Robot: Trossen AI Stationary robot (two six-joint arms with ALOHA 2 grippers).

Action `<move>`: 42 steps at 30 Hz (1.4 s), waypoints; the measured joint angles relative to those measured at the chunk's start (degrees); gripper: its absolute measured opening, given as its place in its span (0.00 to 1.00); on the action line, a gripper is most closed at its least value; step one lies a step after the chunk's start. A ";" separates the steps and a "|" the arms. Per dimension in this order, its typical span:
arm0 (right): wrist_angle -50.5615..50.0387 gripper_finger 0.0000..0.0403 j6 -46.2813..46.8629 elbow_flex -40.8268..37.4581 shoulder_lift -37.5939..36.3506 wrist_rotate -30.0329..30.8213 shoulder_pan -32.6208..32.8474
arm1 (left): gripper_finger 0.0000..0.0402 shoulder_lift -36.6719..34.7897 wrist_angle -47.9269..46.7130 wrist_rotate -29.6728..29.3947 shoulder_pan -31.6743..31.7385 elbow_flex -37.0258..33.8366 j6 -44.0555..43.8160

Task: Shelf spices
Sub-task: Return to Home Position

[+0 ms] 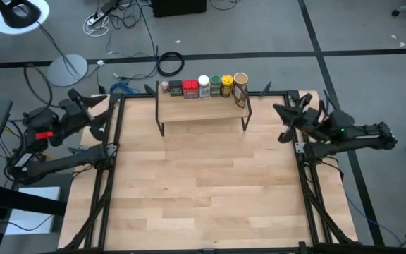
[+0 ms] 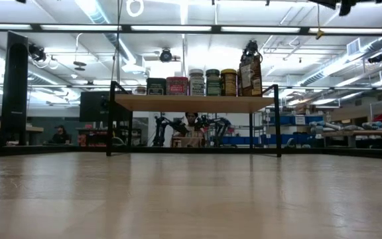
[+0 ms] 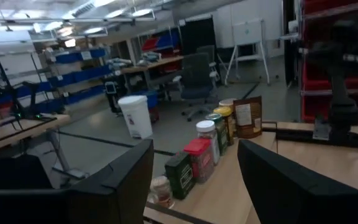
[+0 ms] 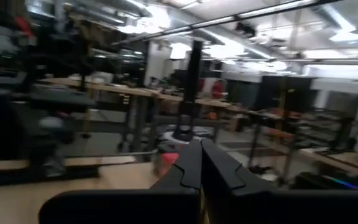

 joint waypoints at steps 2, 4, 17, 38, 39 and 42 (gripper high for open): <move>-1.61 0.00 1.84 -2.46 -2.39 -1.81 0.40 | 0.59 -3.15 -0.17 0.00 0.00 -1.99 -0.54; -1.89 0.00 2.93 -5.91 -4.22 -3.43 0.59 | 0.59 -6.23 0.24 0.09 0.00 -5.07 -2.07; 11.34 0.00 10.23 -22.70 -6.49 -17.80 -2.40 | 0.59 -8.15 26.81 11.68 0.00 -33.16 -14.39; 10.58 0.00 13.92 -28.38 -9.79 -27.03 -9.31 | 0.59 -3.09 40.41 12.39 -0.22 -45.65 -12.15; 9.49 0.00 13.92 -28.38 -10.62 -27.05 -9.38 | 0.59 -3.58 39.92 12.38 -0.22 -45.65 -12.13; 5.42 0.00 14.44 -28.38 -13.79 -27.10 -9.75 | 0.59 -5.42 38.01 12.37 -0.22 -45.65 -12.04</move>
